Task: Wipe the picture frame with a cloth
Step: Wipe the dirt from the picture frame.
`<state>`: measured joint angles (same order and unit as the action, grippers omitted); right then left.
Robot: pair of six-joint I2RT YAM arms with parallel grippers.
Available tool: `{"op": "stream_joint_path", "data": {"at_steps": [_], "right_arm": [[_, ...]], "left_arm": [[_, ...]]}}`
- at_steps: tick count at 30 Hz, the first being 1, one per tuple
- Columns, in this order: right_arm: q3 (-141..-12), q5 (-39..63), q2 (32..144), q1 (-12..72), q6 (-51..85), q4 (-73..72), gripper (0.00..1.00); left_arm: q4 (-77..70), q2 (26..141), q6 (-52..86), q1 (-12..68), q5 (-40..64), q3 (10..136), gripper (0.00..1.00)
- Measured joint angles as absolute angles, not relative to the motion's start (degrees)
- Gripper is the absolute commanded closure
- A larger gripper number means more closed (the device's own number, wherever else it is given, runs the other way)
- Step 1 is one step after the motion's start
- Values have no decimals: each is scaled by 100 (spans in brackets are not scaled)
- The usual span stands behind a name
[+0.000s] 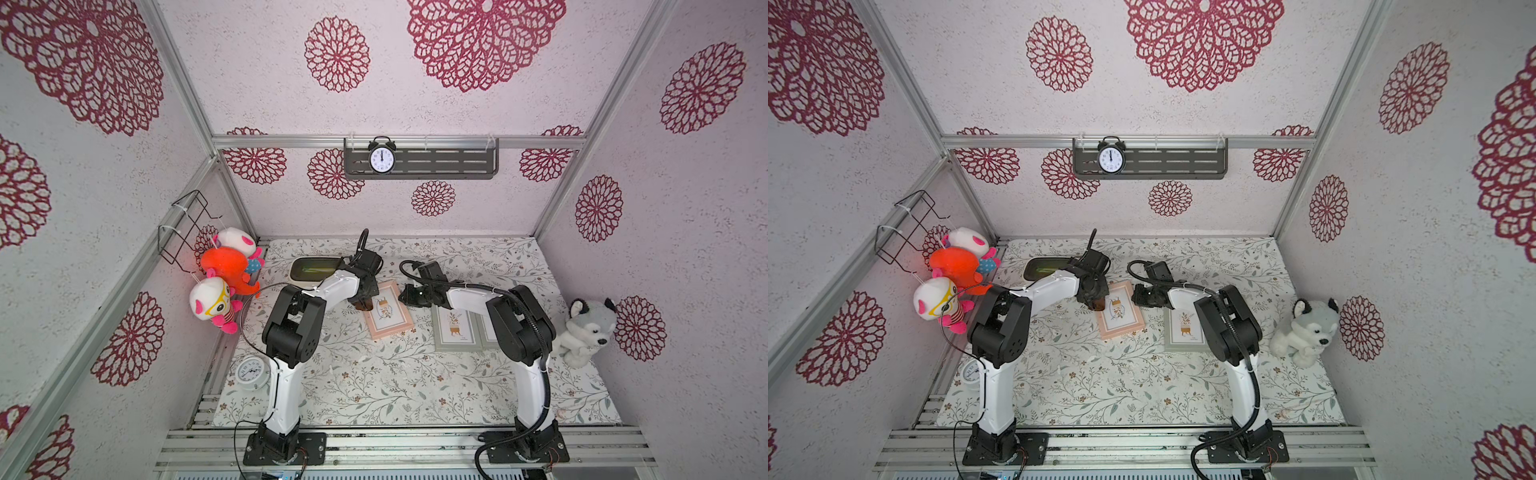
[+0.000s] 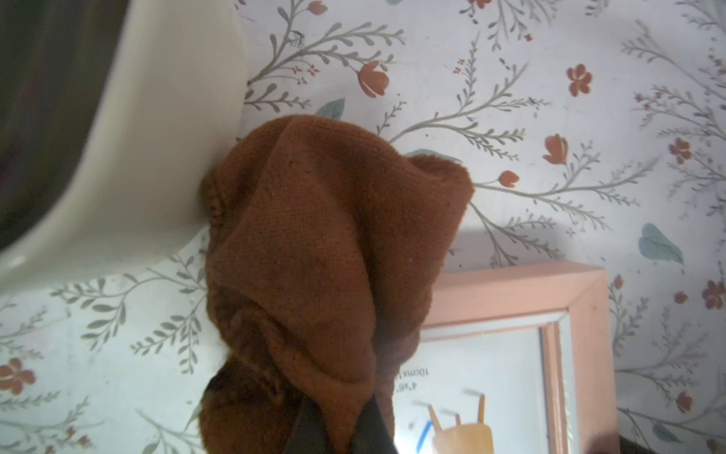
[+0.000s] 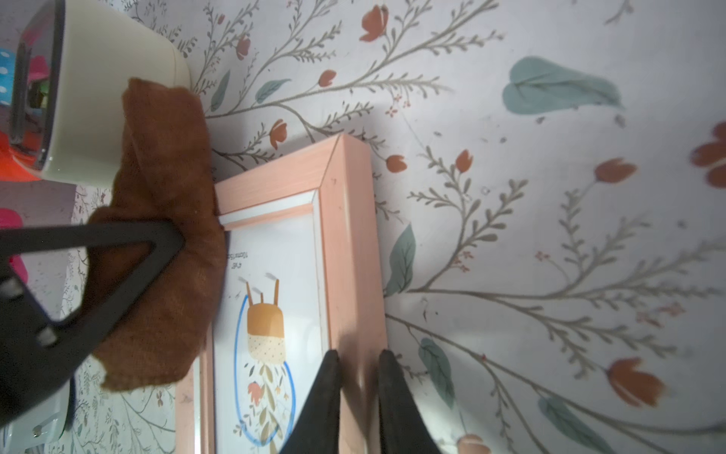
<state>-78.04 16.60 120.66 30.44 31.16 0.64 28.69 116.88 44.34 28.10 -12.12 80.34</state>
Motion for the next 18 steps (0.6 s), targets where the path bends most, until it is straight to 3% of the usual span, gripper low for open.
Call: {"op": "stream_joint_path", "data": {"at_steps": [7, 12, 18], "right_arm": [[-7730, 1667, 12051, 3037, 3162, -40, 81], [-7723, 1664, 12046, 3037, 3181, -47, 82], [-7721, 1662, 12042, 3037, 3216, -49, 82]], "left_arm": [[2488, 10414, 5245, 3841, -1197, 6302, 100], [2751, 10488, 5290, 3767, -1120, 6519, 100], [3153, 11273, 4707, 3087, -1046, 7653, 100]]}}
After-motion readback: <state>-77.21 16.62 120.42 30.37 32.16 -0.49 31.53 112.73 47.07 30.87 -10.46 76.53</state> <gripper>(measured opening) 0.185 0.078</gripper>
